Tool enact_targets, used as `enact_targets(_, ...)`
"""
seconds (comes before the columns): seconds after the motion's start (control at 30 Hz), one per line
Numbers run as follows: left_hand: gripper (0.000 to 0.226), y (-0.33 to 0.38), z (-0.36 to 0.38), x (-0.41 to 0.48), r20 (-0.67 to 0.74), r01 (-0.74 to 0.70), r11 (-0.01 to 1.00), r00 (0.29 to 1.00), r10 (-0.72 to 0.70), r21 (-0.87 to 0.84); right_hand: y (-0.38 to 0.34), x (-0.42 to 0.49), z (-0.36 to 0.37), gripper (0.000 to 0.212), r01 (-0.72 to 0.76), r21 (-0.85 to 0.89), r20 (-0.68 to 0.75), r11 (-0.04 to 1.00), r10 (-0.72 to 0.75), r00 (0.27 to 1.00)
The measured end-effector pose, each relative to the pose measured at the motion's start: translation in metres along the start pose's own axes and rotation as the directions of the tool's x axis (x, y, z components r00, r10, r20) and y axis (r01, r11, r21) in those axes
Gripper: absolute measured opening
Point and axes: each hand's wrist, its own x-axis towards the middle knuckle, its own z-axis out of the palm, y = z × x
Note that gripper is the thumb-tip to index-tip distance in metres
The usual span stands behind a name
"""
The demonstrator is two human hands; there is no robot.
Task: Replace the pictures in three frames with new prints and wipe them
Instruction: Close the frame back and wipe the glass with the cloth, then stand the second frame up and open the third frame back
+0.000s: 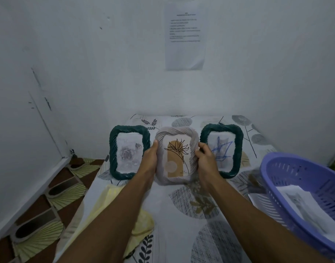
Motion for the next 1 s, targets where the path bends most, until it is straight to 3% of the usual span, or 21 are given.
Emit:
enact_targets(0.17,0.061,-0.009,0.003,0.012,-0.050,0.009,1.000,0.999,-0.008,0.012,0.009,-0.003,-0.003,0.041,0.070,-0.171,0.009,0.983,-0.069,0.998)
enact_targets(0.33,0.072,-0.019,0.005,0.018,-0.086,0.004,0.998,0.996,0.001,0.055,0.026,-0.015,-0.013,0.050,0.099,-0.237,0.042,0.967,-0.092,0.995)
enact_targets(0.47,0.067,-0.015,0.008,0.010,-0.107,-0.080,0.983,0.989,0.099,0.165,0.039,-0.022,-0.017,0.051,0.162,-0.301,0.047,0.940,-0.155,0.987)
enact_targets(0.63,0.037,-0.014,0.011,-0.011,-0.130,-0.220,0.907,0.951,0.282,0.359,0.044,-0.029,-0.017,0.052,0.202,-0.327,0.041,0.923,-0.200,0.979)
enact_targets(0.8,0.046,-0.034,0.009,-0.030,-0.135,-0.313,0.802,0.891,0.433,0.508,0.050,-0.039,-0.017,0.052,0.230,-0.369,0.033,0.900,-0.234,0.972)
enact_targets(1.0,0.055,-0.037,0.006,-0.036,-0.076,-0.309,0.785,0.909,0.410,0.537,0.048,-0.038,-0.014,0.053,0.193,-0.336,0.007,0.922,-0.202,0.979)
